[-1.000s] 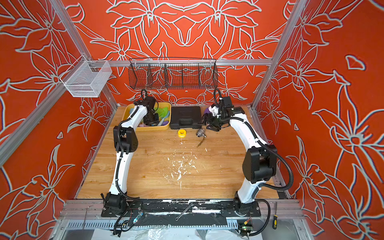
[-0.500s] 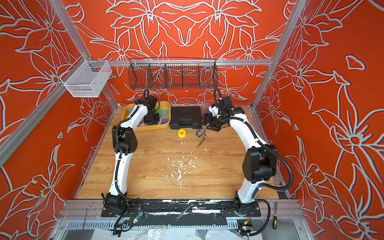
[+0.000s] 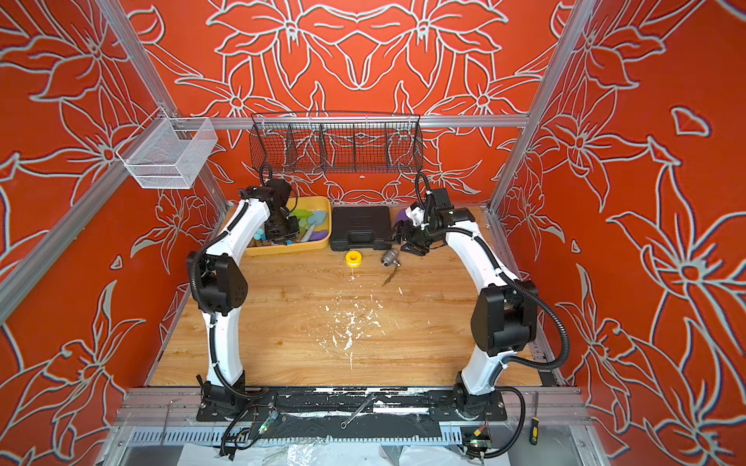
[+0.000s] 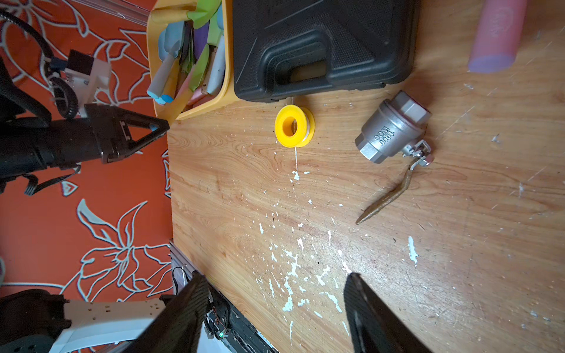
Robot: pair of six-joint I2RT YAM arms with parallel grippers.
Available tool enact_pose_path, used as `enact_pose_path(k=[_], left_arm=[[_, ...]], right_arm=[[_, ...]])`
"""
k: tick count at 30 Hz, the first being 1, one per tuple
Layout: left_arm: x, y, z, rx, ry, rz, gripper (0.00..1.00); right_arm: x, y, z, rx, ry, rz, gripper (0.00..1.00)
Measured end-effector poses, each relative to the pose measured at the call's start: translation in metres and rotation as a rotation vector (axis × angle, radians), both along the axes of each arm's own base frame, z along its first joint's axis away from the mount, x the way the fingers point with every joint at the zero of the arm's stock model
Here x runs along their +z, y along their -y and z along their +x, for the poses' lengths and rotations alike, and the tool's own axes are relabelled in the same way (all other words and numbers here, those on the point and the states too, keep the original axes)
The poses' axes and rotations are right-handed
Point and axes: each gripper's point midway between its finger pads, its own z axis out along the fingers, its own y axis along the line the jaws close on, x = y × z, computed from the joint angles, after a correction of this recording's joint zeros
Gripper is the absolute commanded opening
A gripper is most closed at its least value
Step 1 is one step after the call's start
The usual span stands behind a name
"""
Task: Take the shovel out of the storage box
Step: Pick up the shovel from the storage box, then place the shovel at the center of the board.
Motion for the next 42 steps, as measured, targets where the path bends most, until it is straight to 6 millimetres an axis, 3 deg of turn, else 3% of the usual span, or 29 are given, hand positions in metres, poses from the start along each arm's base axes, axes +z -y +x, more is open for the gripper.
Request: enact_pose_path(k=[4, 9, 19, 24, 34, 42], left_arm=[[0.001, 0.003, -0.021, 0.017, -0.024, -0.024, 0.0], [0.019, 0.007, -0.038, 0.035, 0.009, -0.042, 0.0], [0.056, 0.03, -0.061, 0.011, 0.128, -0.045, 0.0], [0.07, 0.047, -0.077, -0.02, 0.205, -0.048, 0.0], [0.072, 0.085, -0.085, -0.099, 0.295, -0.034, 0.0], [0.08, 0.112, -0.085, -0.155, 0.361, -0.016, 0.0]], right_arm=[[-0.008, 0.001, -0.005, -0.009, -0.021, 0.002, 0.72], [-0.011, 0.0, -0.01, -0.017, -0.028, 0.009, 0.72], [-0.003, -0.007, -0.008, -0.04, -0.014, 0.036, 0.71], [0.002, -0.022, -0.007, -0.061, -0.032, 0.071, 0.71], [0.019, -0.091, -0.006, -0.071, -0.074, 0.224, 0.69], [-0.006, -0.166, -0.002, -0.064, -0.231, 0.317, 0.66]])
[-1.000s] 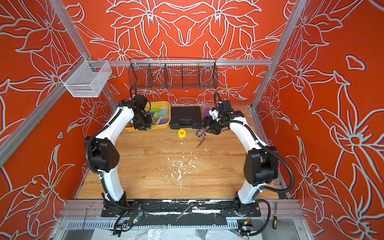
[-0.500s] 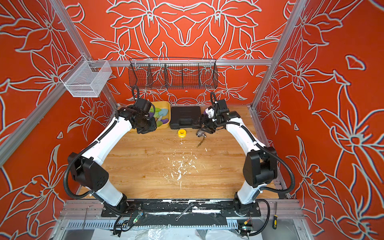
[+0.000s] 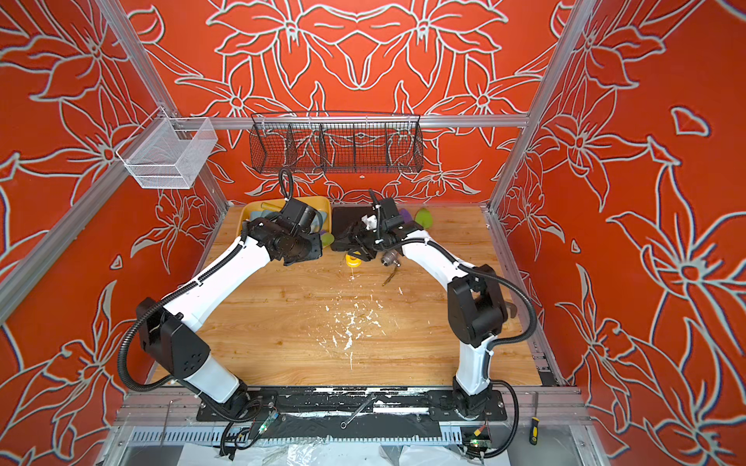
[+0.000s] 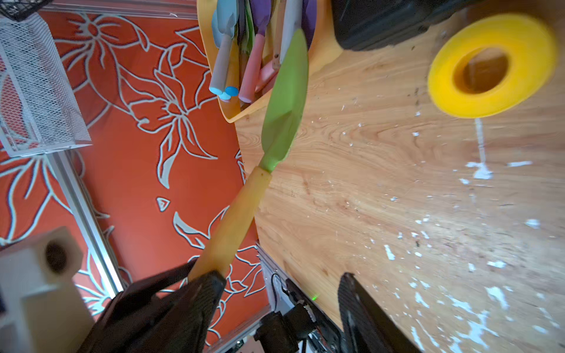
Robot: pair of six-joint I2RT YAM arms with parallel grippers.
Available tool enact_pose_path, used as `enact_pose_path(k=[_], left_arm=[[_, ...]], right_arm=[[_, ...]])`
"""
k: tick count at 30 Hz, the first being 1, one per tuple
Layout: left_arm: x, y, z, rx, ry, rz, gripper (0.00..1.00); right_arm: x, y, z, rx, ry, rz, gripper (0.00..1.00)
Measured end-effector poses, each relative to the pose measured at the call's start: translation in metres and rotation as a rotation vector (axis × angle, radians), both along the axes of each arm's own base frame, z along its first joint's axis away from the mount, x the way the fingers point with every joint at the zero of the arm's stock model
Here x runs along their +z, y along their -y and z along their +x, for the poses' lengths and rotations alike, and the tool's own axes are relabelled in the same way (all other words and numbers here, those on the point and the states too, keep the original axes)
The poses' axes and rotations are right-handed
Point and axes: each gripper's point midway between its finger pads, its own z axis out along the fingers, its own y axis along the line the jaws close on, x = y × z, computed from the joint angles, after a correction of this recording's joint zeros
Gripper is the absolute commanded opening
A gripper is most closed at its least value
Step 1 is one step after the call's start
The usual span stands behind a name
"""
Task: Take the shovel out of the storage box
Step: Place the shovel at the center of the board.
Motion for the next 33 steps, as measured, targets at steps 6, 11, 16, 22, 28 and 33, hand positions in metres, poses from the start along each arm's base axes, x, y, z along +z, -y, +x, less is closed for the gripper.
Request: enact_pose_path(k=[6, 11, 16, 22, 28, 33], left_arm=[[0.003, 0.011, -0.002, -0.013, 0.036, 0.016, 0.0], [0.009, 0.019, -0.004, -0.017, 0.073, 0.016, 0.0], [0.011, 0.027, -0.006, -0.022, 0.098, 0.013, 0.0], [0.009, 0.031, -0.008, -0.023, 0.1, 0.019, 0.0], [0.003, 0.035, -0.008, -0.027, 0.113, 0.003, 0.0], [-0.002, 0.044, -0.014, -0.068, 0.1, -0.051, 0.51]], right_arm=[[0.002, -0.035, -0.009, 0.008, -0.055, 0.061, 0.62], [0.008, -0.046, -0.008, -0.006, -0.075, 0.102, 0.55], [0.004, -0.05, -0.005, -0.02, -0.101, 0.114, 0.46], [0.01, -0.052, -0.003, -0.029, -0.11, 0.132, 0.21], [0.01, -0.05, -0.001, -0.038, -0.117, 0.123, 0.0], [0.002, -0.036, -0.004, -0.009, -0.121, 0.082, 0.0]])
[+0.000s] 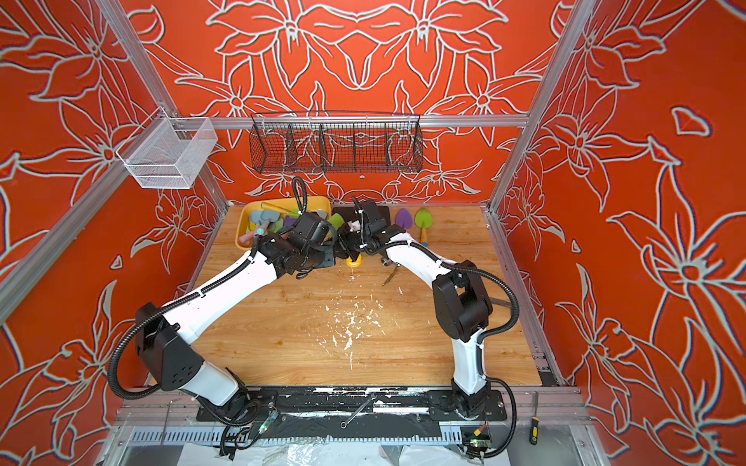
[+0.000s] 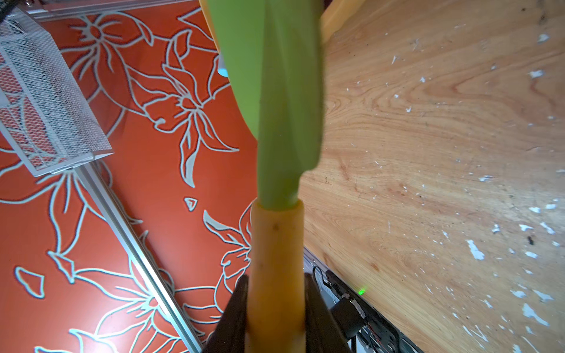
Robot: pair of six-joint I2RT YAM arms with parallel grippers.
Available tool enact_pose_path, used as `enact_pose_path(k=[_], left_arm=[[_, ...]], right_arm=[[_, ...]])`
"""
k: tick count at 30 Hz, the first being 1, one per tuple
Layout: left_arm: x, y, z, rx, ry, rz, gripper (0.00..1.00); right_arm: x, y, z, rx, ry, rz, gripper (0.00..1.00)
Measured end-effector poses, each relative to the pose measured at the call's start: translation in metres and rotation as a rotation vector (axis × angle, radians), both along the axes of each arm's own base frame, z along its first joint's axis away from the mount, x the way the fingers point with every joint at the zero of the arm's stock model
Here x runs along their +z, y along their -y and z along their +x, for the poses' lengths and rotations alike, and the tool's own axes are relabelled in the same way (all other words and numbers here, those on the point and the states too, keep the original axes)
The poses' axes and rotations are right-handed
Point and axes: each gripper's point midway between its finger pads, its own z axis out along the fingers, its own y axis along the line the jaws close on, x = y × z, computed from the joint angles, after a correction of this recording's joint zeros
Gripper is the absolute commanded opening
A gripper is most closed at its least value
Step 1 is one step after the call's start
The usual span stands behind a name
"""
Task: Take the shovel out of the storage box
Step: Place the shovel at the center of the board.
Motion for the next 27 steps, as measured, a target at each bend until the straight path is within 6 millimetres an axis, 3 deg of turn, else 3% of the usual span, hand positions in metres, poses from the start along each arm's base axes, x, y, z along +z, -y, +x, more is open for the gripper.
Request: enact_pose_path(k=[2, 6, 10, 13, 18, 27], left_arm=[[0.005, 0.008, -0.004, -0.035, 0.0, -0.043, 0.68], [0.032, 0.018, -0.015, -0.099, 0.035, -0.156, 0.74], [0.066, 0.008, -0.026, -0.117, 0.093, -0.268, 0.78], [0.08, -0.007, -0.028, -0.094, 0.126, -0.315, 0.79], [0.085, -0.025, -0.022, -0.051, 0.138, -0.335, 0.79], [0.075, -0.019, -0.018, -0.064, 0.097, -0.337, 0.8]], right_arm=[[-0.002, 0.011, -0.002, 0.019, 0.013, -0.024, 0.0], [0.0, 0.055, 0.001, 0.033, 0.062, -0.087, 0.0], [0.0, 0.13, 0.013, -0.004, 0.132, -0.163, 0.0], [-0.009, 0.188, 0.022, -0.024, 0.177, -0.231, 0.0], [-0.034, 0.258, 0.03, -0.016, 0.211, -0.33, 0.0], [-0.096, 0.354, 0.082, -0.053, 0.184, -0.453, 0.0]])
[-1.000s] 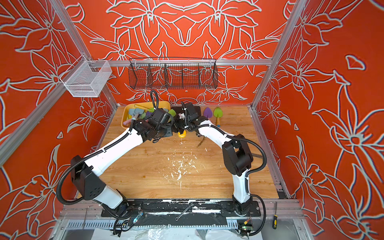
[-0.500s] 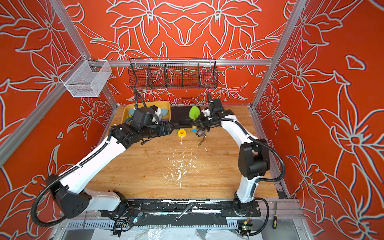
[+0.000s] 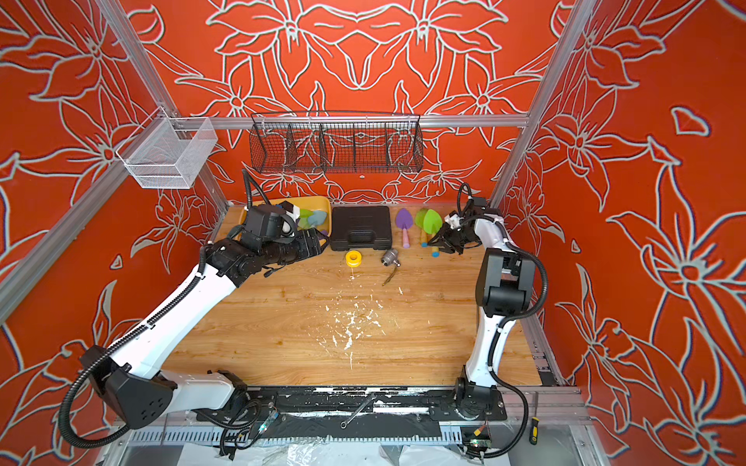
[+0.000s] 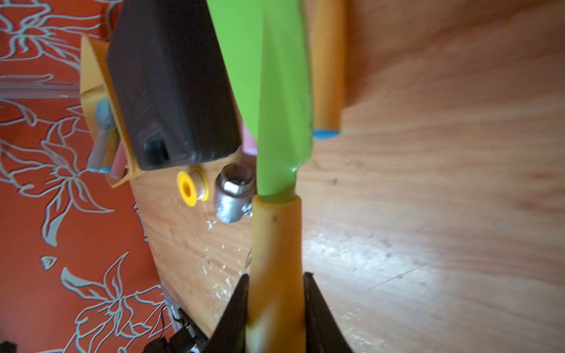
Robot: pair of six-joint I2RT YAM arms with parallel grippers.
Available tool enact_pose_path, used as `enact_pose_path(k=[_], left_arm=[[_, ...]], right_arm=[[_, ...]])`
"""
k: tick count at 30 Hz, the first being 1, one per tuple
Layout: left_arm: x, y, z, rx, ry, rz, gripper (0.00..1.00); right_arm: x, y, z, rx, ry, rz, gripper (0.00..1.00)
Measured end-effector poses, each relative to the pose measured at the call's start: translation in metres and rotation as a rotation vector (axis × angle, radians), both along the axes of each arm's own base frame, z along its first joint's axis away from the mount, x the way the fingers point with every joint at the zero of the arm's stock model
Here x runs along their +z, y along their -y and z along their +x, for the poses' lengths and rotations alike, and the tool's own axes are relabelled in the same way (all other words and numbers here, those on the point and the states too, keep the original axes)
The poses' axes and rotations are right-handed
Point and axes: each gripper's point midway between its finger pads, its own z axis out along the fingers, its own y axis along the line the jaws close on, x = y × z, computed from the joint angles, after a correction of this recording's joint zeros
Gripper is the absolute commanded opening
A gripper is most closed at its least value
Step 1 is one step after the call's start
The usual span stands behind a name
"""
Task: Take the shovel out of the storage box
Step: Place the shovel at the center of the board.
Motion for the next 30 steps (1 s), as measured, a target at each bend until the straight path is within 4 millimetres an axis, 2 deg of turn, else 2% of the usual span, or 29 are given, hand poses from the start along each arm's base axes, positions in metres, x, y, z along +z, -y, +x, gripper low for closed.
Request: enact_pose_path(k=[2, 5, 11, 18, 22, 25, 30], left_arm=[[-0.001, 0.0, 0.0, 0.0, -0.002, 0.002, 0.8], [-0.002, -0.001, 0.0, 0.003, -0.007, 0.008, 0.8], [-0.009, -0.005, -0.001, 0.014, -0.033, 0.034, 0.8], [-0.015, -0.007, 0.0, 0.025, -0.055, 0.055, 0.8], [-0.016, -0.009, 0.0, 0.034, -0.062, 0.066, 0.8], [-0.017, -0.011, 0.0, 0.042, -0.065, 0.075, 0.8], [-0.02, -0.012, 0.001, 0.047, -0.077, 0.086, 0.8]], right_arm=[[-0.012, 0.018, 0.013, -0.013, -0.003, -0.033, 0.0], [-0.024, 0.034, 0.035, -0.019, 0.006, -0.067, 0.0], [-0.049, 0.045, 0.07, -0.013, 0.008, -0.091, 0.0], [-0.073, 0.049, 0.084, -0.023, -0.024, -0.091, 0.0], [-0.079, 0.05, 0.086, -0.025, -0.03, -0.089, 0.12], [-0.077, 0.053, 0.086, -0.031, -0.033, -0.097, 0.29], [-0.078, 0.056, 0.084, -0.031, -0.042, -0.118, 0.43]])
